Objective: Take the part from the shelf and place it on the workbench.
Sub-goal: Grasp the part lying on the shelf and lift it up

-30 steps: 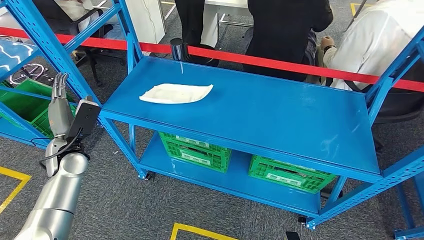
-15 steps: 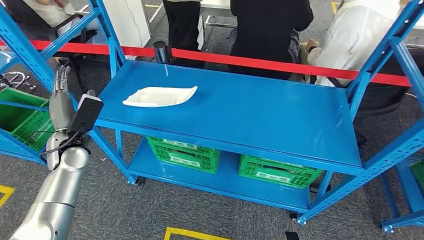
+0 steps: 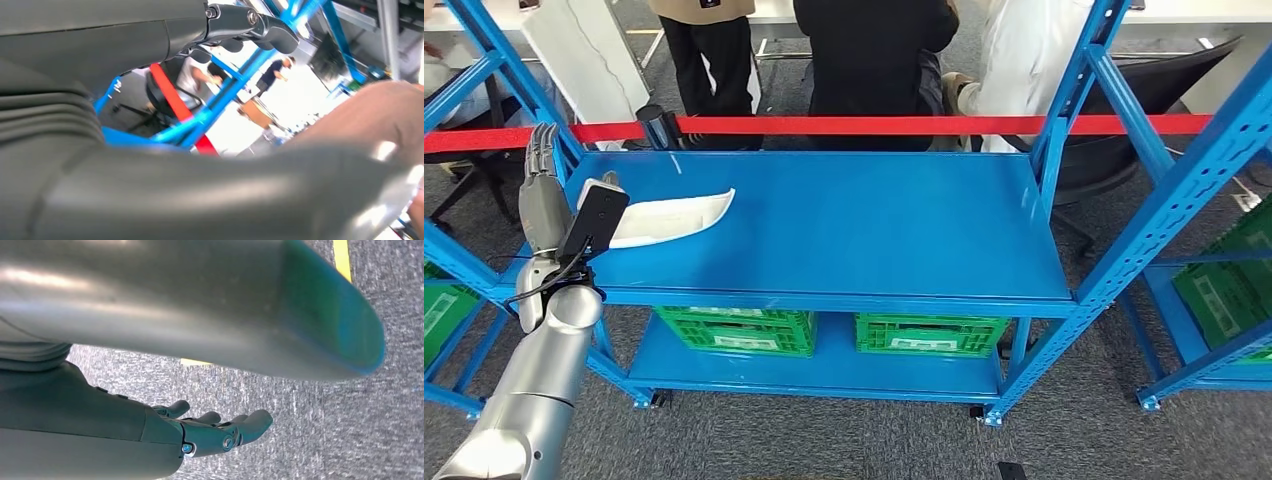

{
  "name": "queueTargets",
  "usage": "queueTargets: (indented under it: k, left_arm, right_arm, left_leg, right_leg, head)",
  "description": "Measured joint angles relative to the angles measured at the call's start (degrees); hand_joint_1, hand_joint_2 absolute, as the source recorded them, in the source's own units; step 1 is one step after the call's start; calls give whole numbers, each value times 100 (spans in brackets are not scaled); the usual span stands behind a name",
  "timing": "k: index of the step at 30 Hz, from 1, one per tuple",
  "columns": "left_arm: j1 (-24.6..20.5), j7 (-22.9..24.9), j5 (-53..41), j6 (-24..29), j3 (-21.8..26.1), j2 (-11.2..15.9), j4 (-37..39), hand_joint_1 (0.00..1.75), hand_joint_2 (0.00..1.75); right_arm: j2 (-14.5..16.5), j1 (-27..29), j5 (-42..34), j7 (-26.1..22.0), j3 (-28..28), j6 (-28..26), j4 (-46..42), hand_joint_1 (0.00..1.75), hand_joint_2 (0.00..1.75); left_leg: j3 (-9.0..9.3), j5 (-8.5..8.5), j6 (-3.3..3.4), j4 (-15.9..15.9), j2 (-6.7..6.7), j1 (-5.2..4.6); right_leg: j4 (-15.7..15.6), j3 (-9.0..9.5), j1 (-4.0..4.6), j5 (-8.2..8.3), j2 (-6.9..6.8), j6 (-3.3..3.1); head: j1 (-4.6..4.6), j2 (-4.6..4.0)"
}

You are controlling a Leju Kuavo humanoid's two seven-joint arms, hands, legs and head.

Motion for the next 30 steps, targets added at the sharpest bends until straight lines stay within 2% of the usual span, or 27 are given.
queueTargets:
  k: [1,2,3,4,5,6,8,9,10,11,12,14,15,16,17,20,26,30]
  left_arm:
    - [-1,2,-1,3,-4,5,1,0,175]
    - [0,3,-1,6,-9,7,1,0,175]
    - [-3,3,-1,8,-14,4,-1,0,175]
    - [-4,2,-2,8,-21,-9,-4,0,175]
    - [-5,1,-2,9,-27,-21,-7,0,175]
    - [-6,1,-3,12,-31,-31,-10,0,175]
    - [9,1,-3,27,-31,-33,-10,0,175]
    - [20,2,-3,36,-31,-30,-7,0,175]
    - [36,2,-6,46,-31,-27,-3,0,175]
    - [49,3,-23,59,-32,-28,0,0,175]
    - [57,9,-54,74,-33,-31,3,0,175]
    - [59,46,-172,138,-36,-34,8,0,175]
    - [54,78,-253,191,-39,-33,15,0,175]
    - [50,109,-343,253,-44,-31,24,0,175]
    - [48,137,-427,317,-58,-29,37,0,175]
    - [47,185,-561,415,-120,-22,81,0,175]
    - [47,195,-593,419,-135,-19,139,0,175]
    - [47,195,-599,419,-135,-19,154,0,175]
  right_arm:
    - [5,-1,6,1,-4,2,1,0,0]
    - [10,3,7,1,-8,5,1,0,0]
    - [10,11,7,2,-12,7,1,0,0]
    - [9,22,8,3,-15,10,1,0,0]
    - [9,29,8,4,-17,13,1,0,0]
    - [8,26,8,5,-19,14,1,0,0]
    - [7,8,10,6,-20,14,1,0,0]
    - [7,3,11,7,-21,14,1,0,0]
    - [6,6,13,8,-21,12,1,0,0]
    - [5,10,15,9,-22,9,1,0,0]
    - [3,12,19,9,-24,7,1,0,0]
    - [-4,7,38,7,-24,3,1,0,0]
    - [-7,5,46,7,-24,6,1,0,0]
    - [-9,7,51,14,-24,10,1,0,0]
    - [-8,8,49,25,-25,15,1,0,0]
    - [-5,9,28,51,-26,21,1,0,0]
    - [-3,7,27,51,-26,22,1,0,0]
    - [-3,8,27,51,-26,22,1,0,0]
  left_leg:
    - [80,34,19,-181,-84,-11]
    - [112,11,22,-240,-105,-17]
    - [134,25,18,-287,-54,-27]
    - [151,47,23,-323,14,-18]
    - [175,73,40,-371,83,-6]
    - [197,98,60,-418,159,8]
    - [214,115,98,-453,296,9]
    - [212,112,107,-449,358,5]
    - [211,108,111,-442,410,2]
    - [210,103,110,-436,456,1]
    - [210,96,102,-428,493,1]
    - [208,71,68,-393,553,-4]
    - [204,51,42,-371,573,-18]
    - [199,29,26,-351,586,-34]
    - [196,16,41,-341,592,-49]
    - [213,32,81,-374,581,-61]
    - [239,71,-24,-436,577,-59]
    - [238,74,-48,-437,576,-58]
  right_leg:
    - [-11,-12,-12,11,65,27]
    - [-31,-28,-30,28,128,67]
    - [-55,-41,-46,49,197,112]
    - [-63,-47,-51,59,198,148]
    - [-23,-72,-32,29,89,176]
    - [118,-143,-8,-64,-83,196]
    - [729,-442,20,-398,-467,226]
    - [1090,-618,13,-553,-546,244]
    - [1344,-736,4,-627,-577,259]
    - [1399,-755,-3,-596,-589,269]
    - [1220,-652,-6,-468,-598,271]
    - [449,-224,-3,-149,-641,240]
    - [121,-45,7,-54,-661,208]
    - [-79,64,12,-12,-677,179]
    - [-148,95,17,-15,-685,154]
    - [-161,96,17,9,-678,132]
    - [-156,93,22,4,-678,89]
    - [-154,94,22,3,-678,84]
  head:
    - [1,0]
    - [-1,0]
    - [-10,0]
    - [-12,0]
    - [-4,1]
    - [12,1]
    - [40,1]
    - [45,1]
    - [45,0]
    - [46,0]
    - [48,0]
    - [48,0]
    - [45,0]
    - [40,1]
    - [37,1]
    - [34,0]
    - [34,1]
    - [36,0]
